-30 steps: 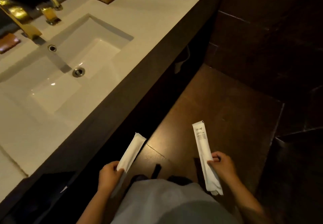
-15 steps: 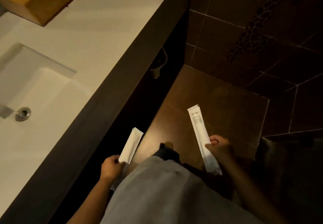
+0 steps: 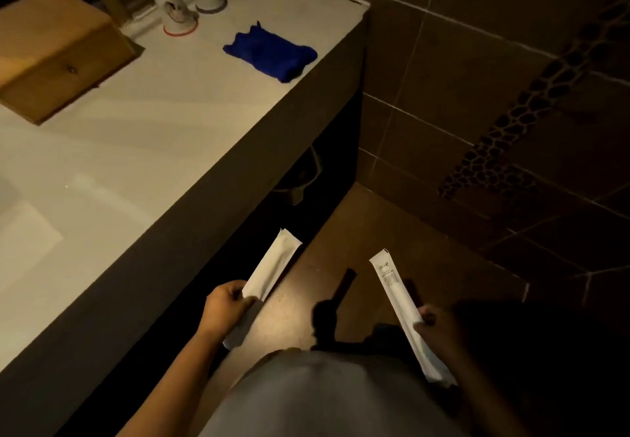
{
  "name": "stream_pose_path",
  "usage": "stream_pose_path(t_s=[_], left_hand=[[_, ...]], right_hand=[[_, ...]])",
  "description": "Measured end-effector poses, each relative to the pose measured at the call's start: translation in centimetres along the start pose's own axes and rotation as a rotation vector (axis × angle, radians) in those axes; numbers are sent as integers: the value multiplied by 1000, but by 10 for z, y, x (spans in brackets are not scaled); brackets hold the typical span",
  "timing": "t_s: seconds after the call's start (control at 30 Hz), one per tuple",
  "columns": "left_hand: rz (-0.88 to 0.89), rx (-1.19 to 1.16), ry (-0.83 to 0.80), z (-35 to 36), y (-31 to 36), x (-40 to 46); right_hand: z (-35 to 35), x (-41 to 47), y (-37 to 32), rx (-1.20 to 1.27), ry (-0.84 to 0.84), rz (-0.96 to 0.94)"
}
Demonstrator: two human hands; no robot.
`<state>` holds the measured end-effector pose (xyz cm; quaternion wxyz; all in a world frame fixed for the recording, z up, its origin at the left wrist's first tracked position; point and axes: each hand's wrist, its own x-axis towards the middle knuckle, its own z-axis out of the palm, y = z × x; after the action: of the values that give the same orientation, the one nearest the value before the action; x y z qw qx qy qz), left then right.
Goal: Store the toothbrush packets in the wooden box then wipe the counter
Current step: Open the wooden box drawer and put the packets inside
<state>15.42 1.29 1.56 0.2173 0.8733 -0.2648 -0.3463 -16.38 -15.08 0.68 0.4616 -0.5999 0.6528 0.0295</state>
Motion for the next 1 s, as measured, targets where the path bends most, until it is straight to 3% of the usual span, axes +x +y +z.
stream_pose_path(t_s=[0.2, 0.3, 0.47, 0.57, 0.73, 1.0], left_hand=[[-294, -206, 256, 67, 32, -20], [-442, -276, 301, 96, 28, -42], [-717, -319, 379, 126, 17, -75], [-796, -363, 423, 131, 21, -83], [-720, -366, 447, 99, 35, -48], [-364, -381, 390, -14, 105, 42]], right_hand=[[-70, 101, -55, -228, -167, -197], [-87, 128, -91, -287, -249, -317], [-80, 159, -147, -336, -326, -455], [-63, 169, -171, -362, -373, -505], [-32, 185, -202, -430, -445, -571], [-21, 194, -243, -399, -382, -510]])
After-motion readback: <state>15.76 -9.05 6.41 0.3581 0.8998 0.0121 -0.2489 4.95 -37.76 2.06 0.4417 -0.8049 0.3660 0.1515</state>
